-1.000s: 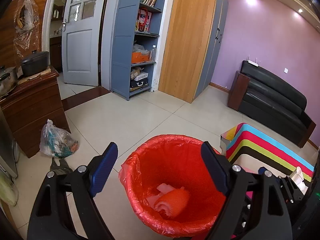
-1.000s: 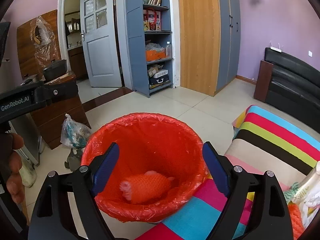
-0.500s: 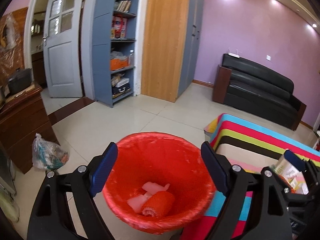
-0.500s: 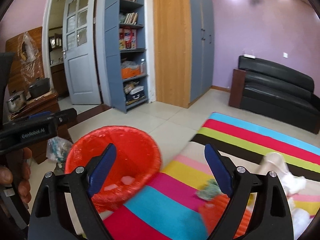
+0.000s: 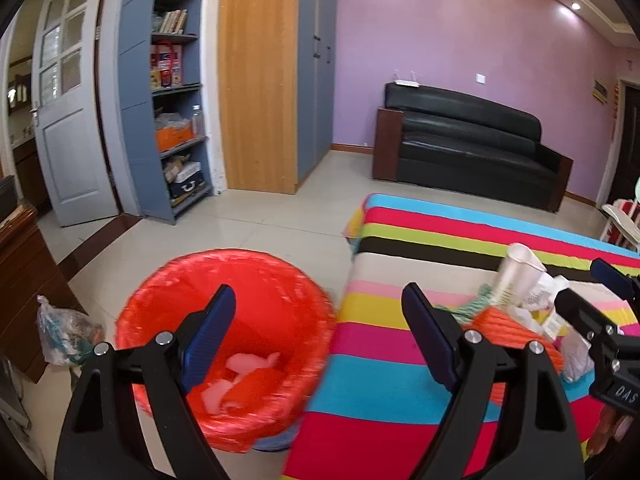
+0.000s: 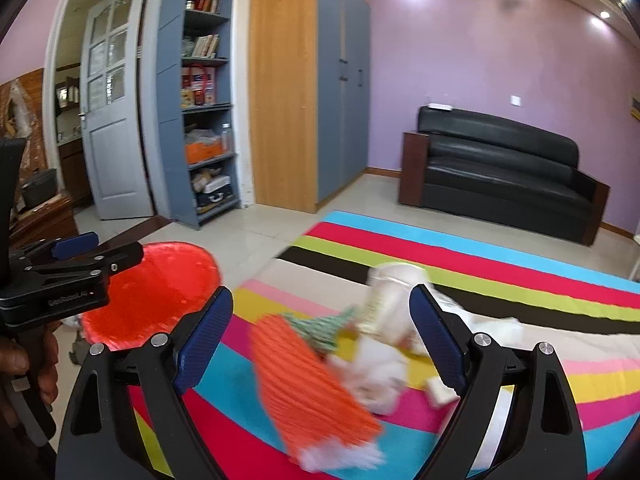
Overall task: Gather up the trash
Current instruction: 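Move both tools back to the table toward the remaining trash, then grasp an orange foam net with the left tool while the right tool grasps a white plastic bag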
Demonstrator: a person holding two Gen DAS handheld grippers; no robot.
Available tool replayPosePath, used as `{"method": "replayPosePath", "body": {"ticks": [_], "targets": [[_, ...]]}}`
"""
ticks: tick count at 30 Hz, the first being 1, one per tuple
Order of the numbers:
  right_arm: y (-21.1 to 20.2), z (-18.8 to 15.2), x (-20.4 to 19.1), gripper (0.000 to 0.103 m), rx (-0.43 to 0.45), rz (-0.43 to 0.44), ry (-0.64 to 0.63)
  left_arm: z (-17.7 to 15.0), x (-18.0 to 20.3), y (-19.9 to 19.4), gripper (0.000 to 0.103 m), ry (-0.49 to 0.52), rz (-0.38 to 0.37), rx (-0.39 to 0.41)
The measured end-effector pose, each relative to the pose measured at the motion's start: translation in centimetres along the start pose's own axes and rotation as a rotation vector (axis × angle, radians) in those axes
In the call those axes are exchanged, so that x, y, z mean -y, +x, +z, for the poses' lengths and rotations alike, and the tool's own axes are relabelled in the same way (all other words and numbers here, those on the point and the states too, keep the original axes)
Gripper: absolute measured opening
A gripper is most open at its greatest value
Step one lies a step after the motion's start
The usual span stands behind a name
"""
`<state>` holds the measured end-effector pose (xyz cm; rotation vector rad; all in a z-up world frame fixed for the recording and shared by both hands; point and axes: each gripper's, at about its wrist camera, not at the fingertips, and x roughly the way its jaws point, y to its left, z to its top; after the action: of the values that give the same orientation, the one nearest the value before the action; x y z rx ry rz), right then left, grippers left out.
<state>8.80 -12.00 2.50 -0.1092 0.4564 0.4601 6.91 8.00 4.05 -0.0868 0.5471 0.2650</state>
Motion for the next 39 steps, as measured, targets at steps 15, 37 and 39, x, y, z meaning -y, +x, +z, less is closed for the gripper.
{"method": "replayPosePath", "body": {"ticks": [15, 37, 39], "targets": [[-2.1, -3.3, 6.7, 0.085, -0.029, -0.128, 0.054, -2.6, 9.8, 1.2, 0.082, 0.096, -0.141, -0.057], [-1.1, -6.6, 10.1, 0.085, -0.149, -0.199, 0.096, -6.4, 14.7, 5.9, 0.08, 0.112, -0.283, -0.309], [-0.9, -6.8, 10.4, 0.085, -0.157, -0.202, 0.101, -6.5, 14.9, 6.1, 0.073, 0.117, -0.287, -0.32]]}}
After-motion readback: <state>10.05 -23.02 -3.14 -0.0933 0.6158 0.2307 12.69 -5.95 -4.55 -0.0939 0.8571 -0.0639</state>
